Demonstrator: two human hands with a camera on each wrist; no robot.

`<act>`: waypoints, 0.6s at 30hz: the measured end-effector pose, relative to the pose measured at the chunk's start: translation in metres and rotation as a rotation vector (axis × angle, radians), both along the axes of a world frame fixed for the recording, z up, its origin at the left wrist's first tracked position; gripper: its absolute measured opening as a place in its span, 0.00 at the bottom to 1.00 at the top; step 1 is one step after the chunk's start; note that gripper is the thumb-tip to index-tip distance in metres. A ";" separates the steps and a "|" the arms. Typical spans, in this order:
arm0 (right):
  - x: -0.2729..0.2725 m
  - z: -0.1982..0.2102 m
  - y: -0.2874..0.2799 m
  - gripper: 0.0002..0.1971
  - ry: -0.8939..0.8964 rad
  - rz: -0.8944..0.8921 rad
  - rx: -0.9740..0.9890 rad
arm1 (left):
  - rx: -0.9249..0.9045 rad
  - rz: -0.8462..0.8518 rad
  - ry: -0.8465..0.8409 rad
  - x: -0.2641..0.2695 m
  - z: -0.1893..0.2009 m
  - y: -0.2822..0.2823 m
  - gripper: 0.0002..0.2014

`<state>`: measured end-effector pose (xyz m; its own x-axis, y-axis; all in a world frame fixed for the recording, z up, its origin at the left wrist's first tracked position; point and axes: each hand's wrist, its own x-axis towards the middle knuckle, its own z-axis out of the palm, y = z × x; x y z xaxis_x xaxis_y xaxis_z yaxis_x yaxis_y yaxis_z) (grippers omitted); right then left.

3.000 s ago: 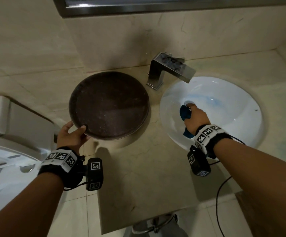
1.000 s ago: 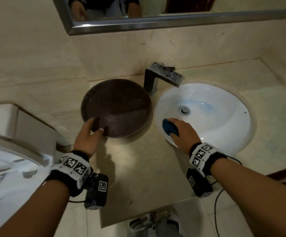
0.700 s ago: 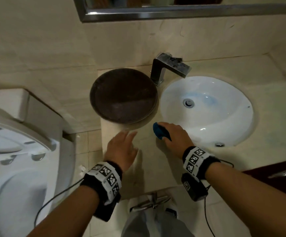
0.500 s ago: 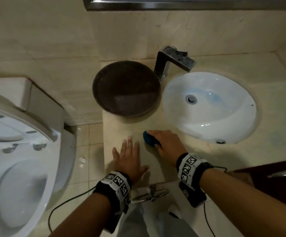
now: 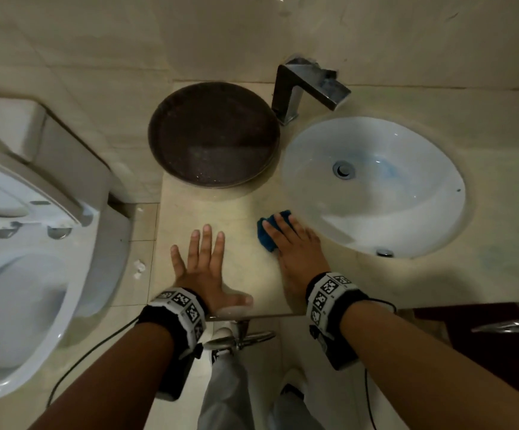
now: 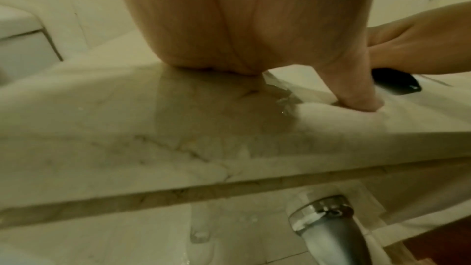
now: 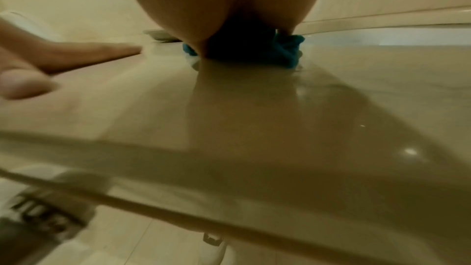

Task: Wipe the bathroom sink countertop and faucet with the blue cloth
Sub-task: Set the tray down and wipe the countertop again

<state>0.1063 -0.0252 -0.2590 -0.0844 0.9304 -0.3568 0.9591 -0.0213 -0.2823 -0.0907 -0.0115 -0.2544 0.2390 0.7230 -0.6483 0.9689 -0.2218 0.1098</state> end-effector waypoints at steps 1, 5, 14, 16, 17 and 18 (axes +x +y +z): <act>0.010 -0.001 -0.001 0.31 0.038 -0.031 0.021 | -0.007 0.003 0.018 0.001 0.001 0.001 0.68; 0.060 -0.003 -0.009 0.27 0.204 -0.359 0.046 | -0.039 0.035 0.121 0.017 0.015 0.005 0.68; 0.120 0.025 -0.067 0.26 0.265 -0.194 0.227 | 0.116 -0.163 -0.084 0.150 0.028 -0.033 0.60; 0.125 0.020 -0.085 0.27 0.182 -0.022 0.211 | 0.102 -0.185 -0.073 0.171 0.020 -0.040 0.62; 0.129 0.015 -0.093 0.26 0.145 0.036 0.176 | 0.082 -0.191 -0.059 0.178 0.016 -0.042 0.63; 0.133 0.007 -0.100 0.26 0.091 0.083 0.164 | 0.062 -0.196 -0.041 0.184 0.013 -0.044 0.63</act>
<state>0.2390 -0.1256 -0.2518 -0.1882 0.9639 -0.1882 0.9259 0.1102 -0.3614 0.0929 -0.0553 -0.2414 0.4045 0.6979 -0.5910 0.9014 -0.4133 0.1289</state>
